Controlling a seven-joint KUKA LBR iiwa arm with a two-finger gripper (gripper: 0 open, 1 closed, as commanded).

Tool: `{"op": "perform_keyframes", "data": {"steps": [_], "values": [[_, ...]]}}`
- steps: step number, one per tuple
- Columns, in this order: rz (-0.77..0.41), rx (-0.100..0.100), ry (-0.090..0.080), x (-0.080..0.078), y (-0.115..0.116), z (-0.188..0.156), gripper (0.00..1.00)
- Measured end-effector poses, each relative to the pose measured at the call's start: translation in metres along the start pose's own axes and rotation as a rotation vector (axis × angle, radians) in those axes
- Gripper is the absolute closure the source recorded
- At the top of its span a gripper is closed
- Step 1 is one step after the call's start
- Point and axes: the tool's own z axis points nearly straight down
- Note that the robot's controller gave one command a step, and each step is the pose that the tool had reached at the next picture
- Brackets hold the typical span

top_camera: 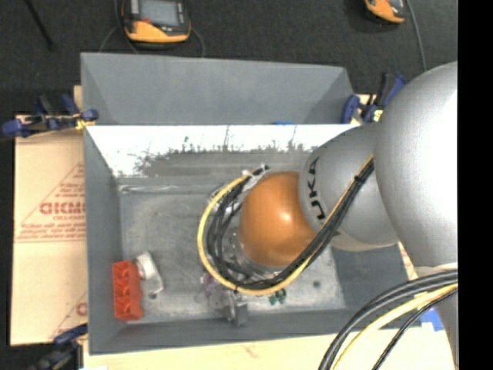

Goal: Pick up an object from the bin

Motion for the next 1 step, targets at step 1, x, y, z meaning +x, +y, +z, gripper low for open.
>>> {"op": "perform_keyframes", "data": {"steps": [1], "values": [[0.002, -0.002, 0.025, 0.0049, 0.0006, 0.0027, 1.00]]}}
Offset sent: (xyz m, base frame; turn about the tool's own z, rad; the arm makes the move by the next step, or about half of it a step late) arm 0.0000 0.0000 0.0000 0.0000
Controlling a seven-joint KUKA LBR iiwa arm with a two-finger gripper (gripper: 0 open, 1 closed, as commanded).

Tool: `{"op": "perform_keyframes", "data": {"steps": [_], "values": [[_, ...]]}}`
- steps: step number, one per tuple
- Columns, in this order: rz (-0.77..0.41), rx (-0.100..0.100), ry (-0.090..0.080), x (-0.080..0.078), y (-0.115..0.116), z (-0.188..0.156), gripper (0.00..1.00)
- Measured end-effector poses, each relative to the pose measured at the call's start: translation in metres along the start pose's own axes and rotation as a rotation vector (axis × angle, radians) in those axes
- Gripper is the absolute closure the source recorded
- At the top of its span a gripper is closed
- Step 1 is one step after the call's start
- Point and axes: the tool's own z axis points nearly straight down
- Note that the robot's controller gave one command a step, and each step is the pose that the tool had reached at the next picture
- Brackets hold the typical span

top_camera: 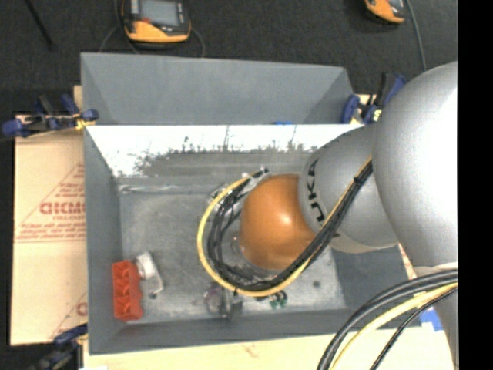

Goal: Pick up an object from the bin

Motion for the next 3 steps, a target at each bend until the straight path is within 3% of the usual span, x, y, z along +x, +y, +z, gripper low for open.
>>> {"op": "perform_keyframes", "data": {"steps": [1, 2, 3], "values": [[0.223, -0.001, -0.001, -0.013, 0.004, -0.012, 1.00], [0.220, 0.000, -0.008, -0.022, -0.001, -0.126, 1.00], [-0.138, 0.001, -0.005, -0.026, -0.002, -0.181, 1.00]]}}
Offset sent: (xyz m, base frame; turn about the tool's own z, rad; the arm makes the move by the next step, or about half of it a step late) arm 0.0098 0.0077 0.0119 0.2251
